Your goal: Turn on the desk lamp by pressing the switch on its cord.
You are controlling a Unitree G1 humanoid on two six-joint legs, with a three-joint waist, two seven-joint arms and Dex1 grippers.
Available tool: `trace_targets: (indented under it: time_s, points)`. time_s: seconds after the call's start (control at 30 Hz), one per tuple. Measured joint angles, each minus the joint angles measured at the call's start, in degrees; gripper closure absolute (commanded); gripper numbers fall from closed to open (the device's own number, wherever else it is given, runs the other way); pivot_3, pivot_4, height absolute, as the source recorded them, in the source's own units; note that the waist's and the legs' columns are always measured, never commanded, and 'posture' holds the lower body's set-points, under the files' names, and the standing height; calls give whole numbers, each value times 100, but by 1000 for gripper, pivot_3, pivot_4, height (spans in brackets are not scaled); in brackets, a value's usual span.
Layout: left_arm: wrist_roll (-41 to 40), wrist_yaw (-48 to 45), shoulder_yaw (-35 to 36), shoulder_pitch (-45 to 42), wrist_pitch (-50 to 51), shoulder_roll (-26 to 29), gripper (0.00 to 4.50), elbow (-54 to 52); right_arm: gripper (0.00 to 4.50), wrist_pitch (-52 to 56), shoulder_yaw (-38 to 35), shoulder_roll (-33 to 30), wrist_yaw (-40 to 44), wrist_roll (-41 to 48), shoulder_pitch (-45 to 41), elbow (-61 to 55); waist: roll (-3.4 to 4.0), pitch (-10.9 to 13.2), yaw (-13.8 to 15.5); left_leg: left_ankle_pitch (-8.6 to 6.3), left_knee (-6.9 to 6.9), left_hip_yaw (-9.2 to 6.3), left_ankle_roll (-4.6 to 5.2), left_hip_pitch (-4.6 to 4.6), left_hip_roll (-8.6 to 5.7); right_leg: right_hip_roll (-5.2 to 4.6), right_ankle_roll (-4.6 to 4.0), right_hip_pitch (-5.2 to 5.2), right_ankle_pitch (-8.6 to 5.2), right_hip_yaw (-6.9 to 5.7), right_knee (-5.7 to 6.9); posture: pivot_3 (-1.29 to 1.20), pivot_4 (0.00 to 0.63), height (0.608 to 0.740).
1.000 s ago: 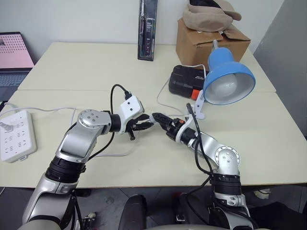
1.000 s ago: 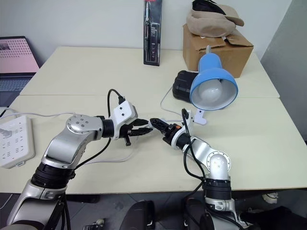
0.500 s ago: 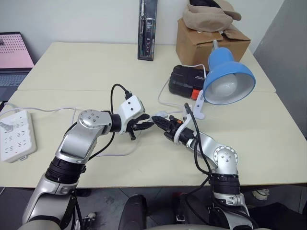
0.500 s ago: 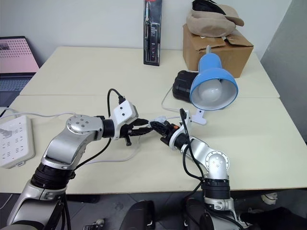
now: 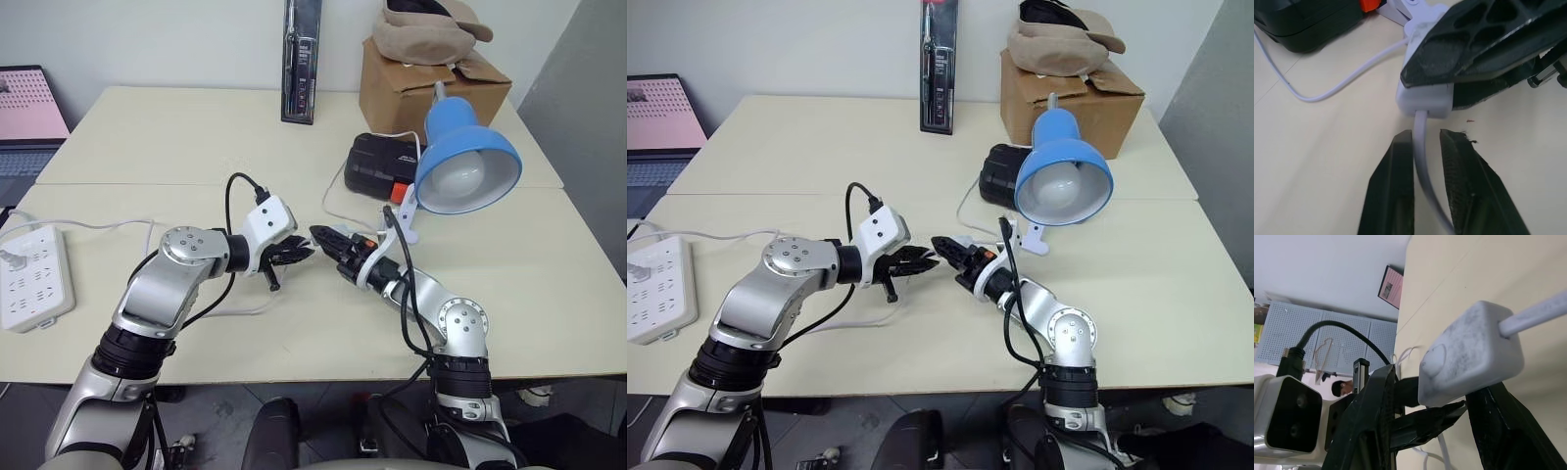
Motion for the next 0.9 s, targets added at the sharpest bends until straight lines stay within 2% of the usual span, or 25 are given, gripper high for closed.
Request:
trace_targets:
  time_s: [0.6, 0.73, 0.9]
  points:
    - [-106, -155, 1, -1, -55, 86, 4493, 5, 2334, -53, 43, -80, -32, 73, 65, 10, 0, 0, 0, 0, -1, 0, 0, 0, 1, 0, 0, 0, 0, 0, -1, 0, 150, 740]
    - [-108, -275, 5, 90, -158, 309, 4493, 89, 2334, 329, 210, -573, 140, 87, 654, -253, 0, 0, -1, 0, -2, 4, 0, -2, -2, -4, 0, 0, 0, 5, -4, 0, 150, 740]
    - [20, -355, -3, 180, -574, 406, 4493, 180, 2334, 942, 457, -1781, 657, 48, 1207, -963, 2, 1, 2, 0, -1, 2, 1, -1, -3, -3, 1, -1, 0, 2, -3, 0, 150, 740]
